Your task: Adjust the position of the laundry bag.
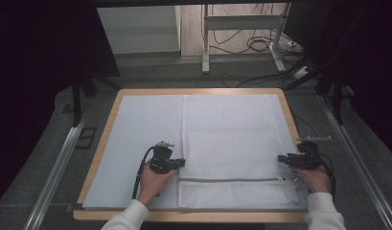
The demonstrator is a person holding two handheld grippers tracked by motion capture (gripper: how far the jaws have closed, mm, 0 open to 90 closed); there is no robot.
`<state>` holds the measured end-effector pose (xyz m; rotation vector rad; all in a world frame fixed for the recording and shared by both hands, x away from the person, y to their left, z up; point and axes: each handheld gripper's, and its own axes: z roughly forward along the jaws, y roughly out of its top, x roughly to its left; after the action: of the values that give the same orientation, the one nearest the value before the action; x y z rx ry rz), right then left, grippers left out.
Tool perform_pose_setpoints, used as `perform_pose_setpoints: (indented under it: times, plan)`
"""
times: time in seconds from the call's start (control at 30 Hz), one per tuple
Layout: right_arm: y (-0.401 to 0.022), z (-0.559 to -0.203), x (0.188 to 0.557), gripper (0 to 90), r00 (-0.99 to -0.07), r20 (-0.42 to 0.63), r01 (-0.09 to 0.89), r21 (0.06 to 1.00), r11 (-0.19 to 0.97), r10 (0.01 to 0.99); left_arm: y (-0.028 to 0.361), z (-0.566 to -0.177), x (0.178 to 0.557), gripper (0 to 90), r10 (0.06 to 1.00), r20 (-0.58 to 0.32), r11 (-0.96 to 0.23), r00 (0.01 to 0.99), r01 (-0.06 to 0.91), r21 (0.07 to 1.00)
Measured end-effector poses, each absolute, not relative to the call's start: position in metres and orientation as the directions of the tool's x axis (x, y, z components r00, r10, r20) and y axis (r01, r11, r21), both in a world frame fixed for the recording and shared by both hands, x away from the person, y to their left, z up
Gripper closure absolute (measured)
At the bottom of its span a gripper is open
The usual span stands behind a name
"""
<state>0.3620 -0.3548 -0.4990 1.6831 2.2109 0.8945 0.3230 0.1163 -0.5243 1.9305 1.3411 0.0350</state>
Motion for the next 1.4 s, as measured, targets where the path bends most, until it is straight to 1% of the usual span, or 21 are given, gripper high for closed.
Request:
perform_pose_setpoints:
  times: [0.03, 0.07, 0.13, 0.27, 0.33, 0.37, 0.43, 0.7, 0.97, 1.27, 1.4]
  plan:
    - [-0.355, -0.499, 0.362, 52.9, -0.319, 0.182, 0.795, 0.586, 0.158, 0.93, 0.116, -0.524, 0.323, 89.9, 0.809, -0.385, -0.148, 0.445, 0.786, 0.6]
    - [-0.355, -0.5, 0.362, 54.8, -0.321, 0.187, 0.8, 0.579, 0.16, 0.928, 0.116, -0.524, 0.323, 89.9, 0.809, -0.386, -0.145, 0.444, 0.786, 0.601]
    - [-0.355, -0.501, 0.362, 62.7, -0.331, 0.188, 0.799, 0.577, 0.168, 0.925, 0.116, -0.524, 0.323, 89.9, 0.808, -0.386, -0.145, 0.445, 0.786, 0.601]
    - [-0.352, -0.501, 0.361, 74.3, -0.367, 0.174, 0.796, 0.568, 0.211, 0.914, 0.116, -0.524, 0.323, 89.9, 0.808, -0.386, -0.146, 0.446, 0.785, 0.602]
    - [-0.352, -0.501, 0.361, 80.8, -0.364, 0.16, 0.792, 0.572, 0.214, 0.918, 0.118, -0.523, 0.323, 89.9, 0.805, -0.393, -0.142, 0.444, 0.788, 0.599]
    - [-0.352, -0.501, 0.361, 83.5, -0.364, 0.161, 0.791, 0.574, 0.213, 0.918, 0.119, -0.523, 0.323, 89.9, 0.804, -0.395, -0.142, 0.445, 0.789, 0.598]
    - [-0.352, -0.501, 0.361, 86.0, -0.365, 0.159, 0.787, 0.579, 0.213, 0.917, 0.119, -0.522, 0.323, 89.9, 0.804, -0.397, -0.138, 0.443, 0.788, 0.6]
    - [-0.343, -0.502, 0.362, 86.8, -0.378, 0.14, 0.782, 0.577, 0.235, 0.915, 0.124, -0.522, 0.325, 90.0, 0.807, -0.39, -0.139, 0.443, 0.785, 0.604]
    - [-0.337, -0.503, 0.361, 86.8, -0.397, 0.134, 0.77, 0.588, 0.249, 0.908, 0.129, -0.528, 0.326, 90.0, 0.806, -0.413, -0.12, 0.424, 0.801, 0.587]
    - [-0.334, -0.502, 0.361, 86.9, -0.403, 0.151, 0.767, 0.594, 0.243, 0.902, 0.139, -0.527, 0.326, 90.0, 0.808, -0.424, -0.099, 0.408, 0.804, 0.586]
    - [-0.327, -0.503, 0.361, 86.9, -0.423, 0.15, 0.754, 0.606, 0.255, 0.894, 0.142, -0.528, 0.328, 90.0, 0.807, -0.434, -0.089, 0.4, 0.809, 0.58]
